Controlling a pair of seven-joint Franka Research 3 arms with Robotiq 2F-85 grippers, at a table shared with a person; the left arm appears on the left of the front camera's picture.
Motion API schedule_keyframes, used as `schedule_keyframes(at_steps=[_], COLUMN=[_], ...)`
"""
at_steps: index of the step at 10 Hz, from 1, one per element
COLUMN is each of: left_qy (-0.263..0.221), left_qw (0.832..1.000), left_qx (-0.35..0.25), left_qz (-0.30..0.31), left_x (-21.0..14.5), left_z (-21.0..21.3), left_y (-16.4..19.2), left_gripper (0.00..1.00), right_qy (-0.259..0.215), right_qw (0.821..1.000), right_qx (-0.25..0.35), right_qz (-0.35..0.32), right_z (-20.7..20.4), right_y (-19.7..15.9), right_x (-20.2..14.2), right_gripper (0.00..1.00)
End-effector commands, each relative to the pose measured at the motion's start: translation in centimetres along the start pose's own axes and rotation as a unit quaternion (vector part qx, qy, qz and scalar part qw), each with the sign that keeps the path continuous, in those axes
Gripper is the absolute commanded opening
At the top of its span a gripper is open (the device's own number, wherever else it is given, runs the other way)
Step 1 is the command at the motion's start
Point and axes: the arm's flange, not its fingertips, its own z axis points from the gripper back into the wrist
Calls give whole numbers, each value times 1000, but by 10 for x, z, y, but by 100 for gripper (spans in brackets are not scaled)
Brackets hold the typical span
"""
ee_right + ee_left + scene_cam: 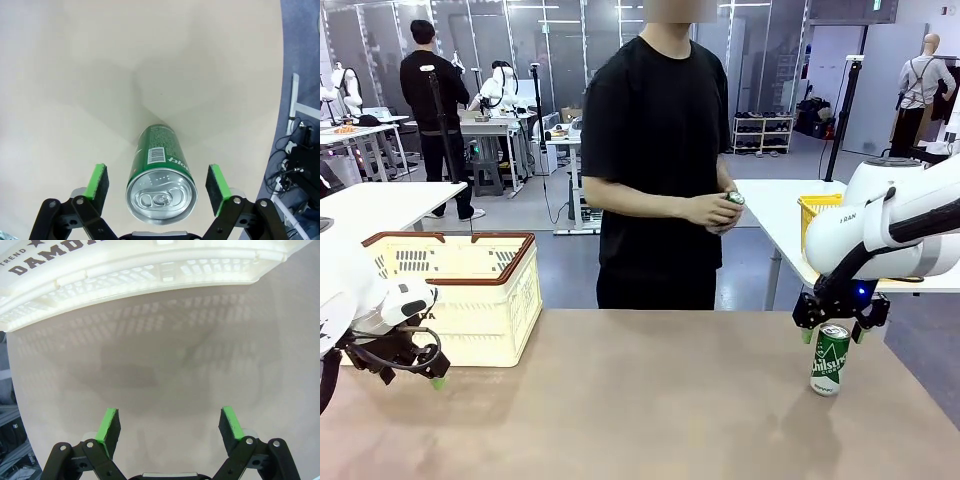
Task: Place the drinks into the Shopping basket.
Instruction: Pick up one drink and place it into the Shopping basket.
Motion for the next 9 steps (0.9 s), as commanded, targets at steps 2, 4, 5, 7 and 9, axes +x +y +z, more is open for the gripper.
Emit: schedule_keyframes(at_steps=[2, 4, 5, 7, 9], left_qy=[2, 2, 2, 2, 2], left_qw=[1000, 1000, 1000, 1000, 1000], left_qx=[0, 0, 0, 0, 0], left_qz=[1, 1, 1, 1, 1], left_x=[0, 0, 0, 0, 0], left_z=[0, 0, 0, 0, 0], left_y=[0, 0, 0, 0, 0], left_gripper=[100, 100, 100, 100, 100], right_qy=[14, 21, 24, 23, 7], right_qw=[1000, 1000, 1000, 1000, 1000], right_qx=[16, 14, 13, 8, -2], right_qz=[-1, -2, -4, -5, -3], right_z=[4, 3, 3, 2, 7], right_y=[-1, -1, 0, -1, 3], right_x=[1, 1, 1, 1, -1], right_gripper=[76, 57, 44, 25, 5])
